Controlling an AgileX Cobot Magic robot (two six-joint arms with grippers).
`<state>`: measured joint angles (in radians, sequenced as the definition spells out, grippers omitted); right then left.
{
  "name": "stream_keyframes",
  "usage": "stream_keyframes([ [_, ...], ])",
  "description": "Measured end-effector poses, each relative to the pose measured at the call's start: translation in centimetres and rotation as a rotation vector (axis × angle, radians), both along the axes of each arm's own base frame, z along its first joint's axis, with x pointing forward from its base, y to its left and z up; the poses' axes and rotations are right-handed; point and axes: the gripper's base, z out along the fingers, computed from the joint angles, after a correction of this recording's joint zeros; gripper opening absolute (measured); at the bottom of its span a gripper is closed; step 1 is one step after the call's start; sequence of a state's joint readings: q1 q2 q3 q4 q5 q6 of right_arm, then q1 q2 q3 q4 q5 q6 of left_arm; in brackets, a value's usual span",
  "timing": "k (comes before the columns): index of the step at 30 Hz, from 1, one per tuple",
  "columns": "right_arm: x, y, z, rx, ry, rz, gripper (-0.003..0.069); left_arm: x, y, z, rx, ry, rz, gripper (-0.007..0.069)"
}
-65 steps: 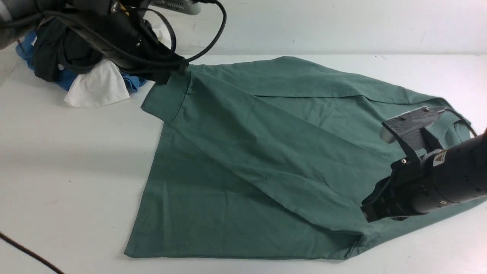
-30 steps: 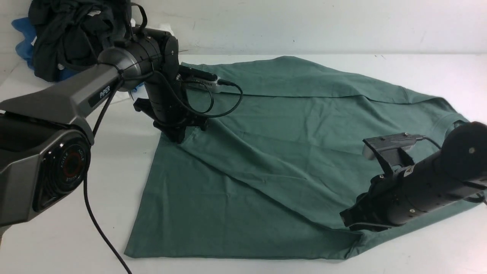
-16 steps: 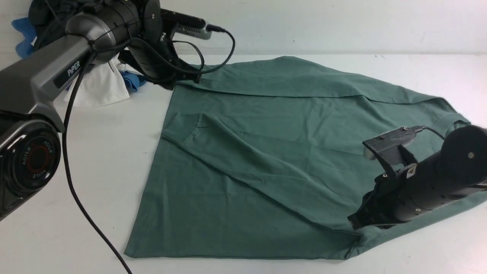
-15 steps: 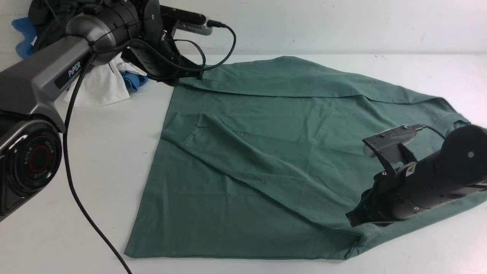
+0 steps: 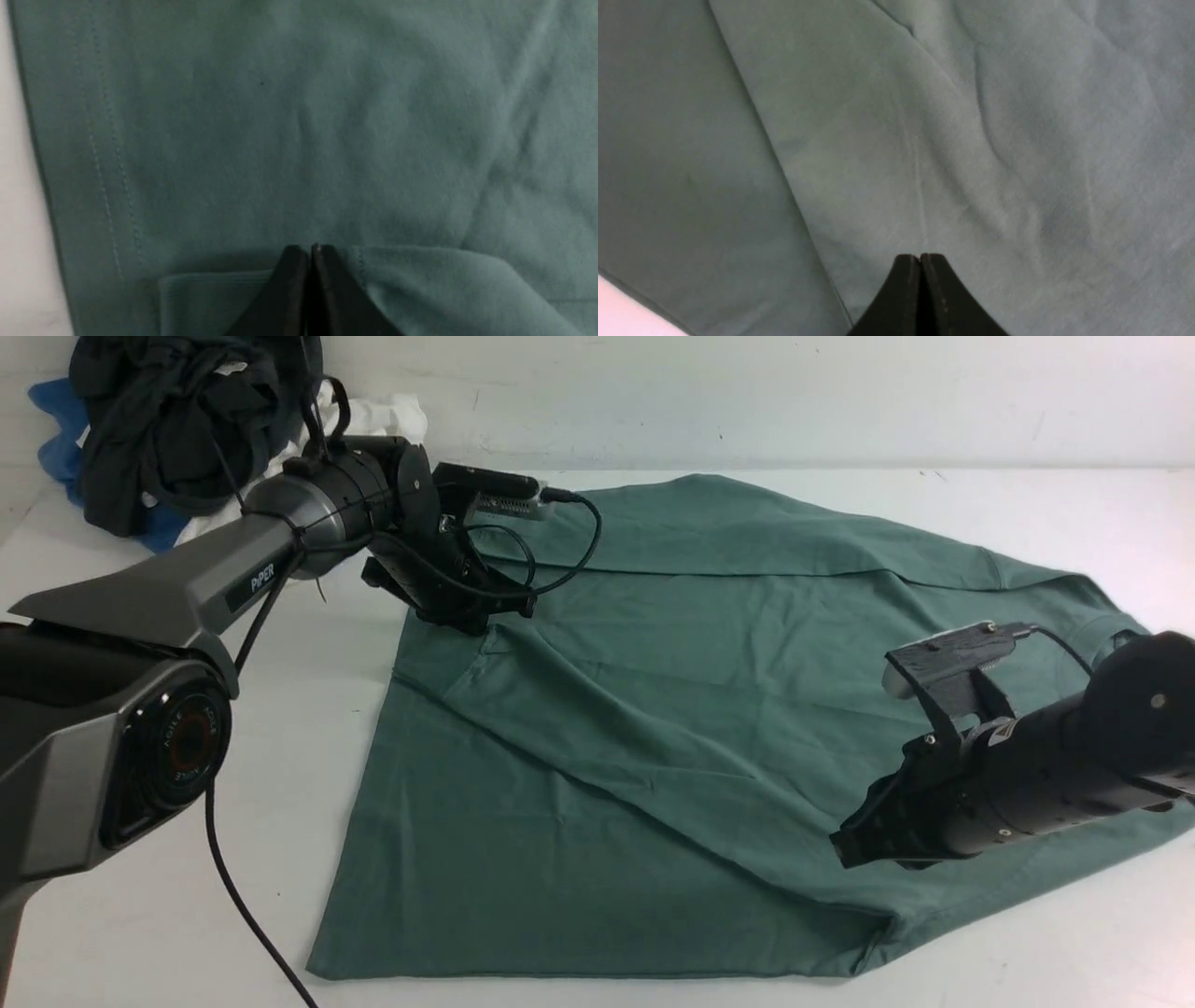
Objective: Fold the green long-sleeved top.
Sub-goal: Use the left arm to clamp the cuff farthest from it
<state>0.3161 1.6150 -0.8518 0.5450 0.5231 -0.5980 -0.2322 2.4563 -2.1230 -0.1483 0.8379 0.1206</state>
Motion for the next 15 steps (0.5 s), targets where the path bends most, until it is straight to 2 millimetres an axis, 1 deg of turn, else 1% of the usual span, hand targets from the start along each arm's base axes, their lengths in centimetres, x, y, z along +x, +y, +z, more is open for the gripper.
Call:
stream_keyframes([
  [2,0.0,0.1,0.0,0.009,0.005,-0.009,-0.0010,-0.3,0.3,0.0,0.041,0.033,-0.025,-0.0003],
  [4,0.1,0.1,-0.5,0.013,0.025,-0.015,-0.0010,-0.6,0.5,0.2,0.072,0.059,-0.040,-0.0003],
  [7,0.1,0.3,-2.2,0.009,0.110,-0.013,-0.0010,-0.9,0.8,0.4,0.114,0.085,-0.063,-0.0003],
  [11,-0.1,0.6,-3.9,0.020,0.212,-0.017,-0.0010,-1.0,1.0,0.8,0.136,0.072,-0.076,-0.0003],
  [13,-0.1,0.7,-3.9,0.032,0.224,-0.020,-0.0010,-0.7,1.6,1.3,0.129,0.050,-0.047,-0.0003],
  [15,-0.2,0.8,-3.9,0.037,0.240,-0.016,-0.0010,-0.1,2.9,2.2,0.102,-0.005,0.015,0.0000],
])
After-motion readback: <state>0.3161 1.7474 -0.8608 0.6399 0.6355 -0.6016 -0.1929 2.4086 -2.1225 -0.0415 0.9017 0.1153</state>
